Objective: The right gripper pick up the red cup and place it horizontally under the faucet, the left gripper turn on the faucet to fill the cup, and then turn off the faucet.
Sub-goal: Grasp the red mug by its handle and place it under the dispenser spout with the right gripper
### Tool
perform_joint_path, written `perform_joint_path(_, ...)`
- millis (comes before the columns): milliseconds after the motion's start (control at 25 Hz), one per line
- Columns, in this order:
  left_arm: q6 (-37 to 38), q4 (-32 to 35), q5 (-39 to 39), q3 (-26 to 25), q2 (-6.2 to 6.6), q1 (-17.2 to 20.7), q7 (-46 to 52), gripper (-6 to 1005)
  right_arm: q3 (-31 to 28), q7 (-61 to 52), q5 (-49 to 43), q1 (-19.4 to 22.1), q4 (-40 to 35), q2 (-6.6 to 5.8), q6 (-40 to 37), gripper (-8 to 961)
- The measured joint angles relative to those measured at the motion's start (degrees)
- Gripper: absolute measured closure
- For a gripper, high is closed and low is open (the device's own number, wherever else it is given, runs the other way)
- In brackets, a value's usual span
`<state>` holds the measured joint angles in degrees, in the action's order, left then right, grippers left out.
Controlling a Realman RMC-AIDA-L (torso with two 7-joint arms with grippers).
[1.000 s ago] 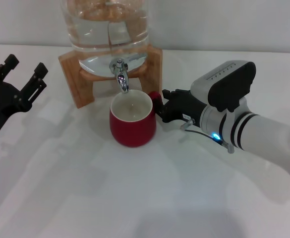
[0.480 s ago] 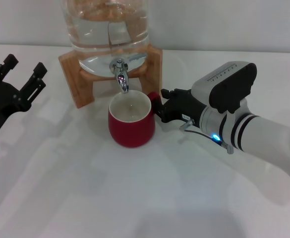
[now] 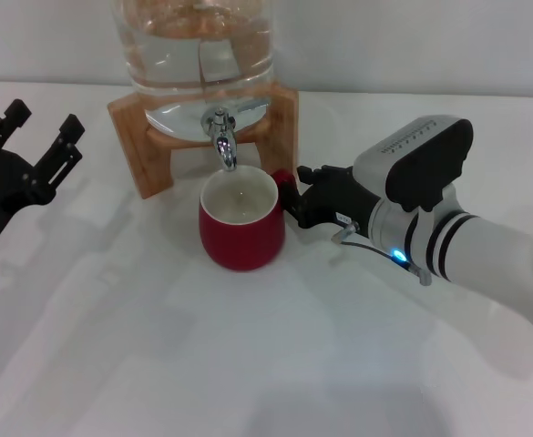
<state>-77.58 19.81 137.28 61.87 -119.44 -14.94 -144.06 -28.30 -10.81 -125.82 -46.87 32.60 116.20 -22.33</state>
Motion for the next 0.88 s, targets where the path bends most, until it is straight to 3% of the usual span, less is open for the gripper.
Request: perform_joint_path(880,0.17,-0.71,0.08,-0.23,0.0,0.0,-0.08,238,-0.63,-0.23,-2.96,4.69,0.93,-0.67,-4.4,590)
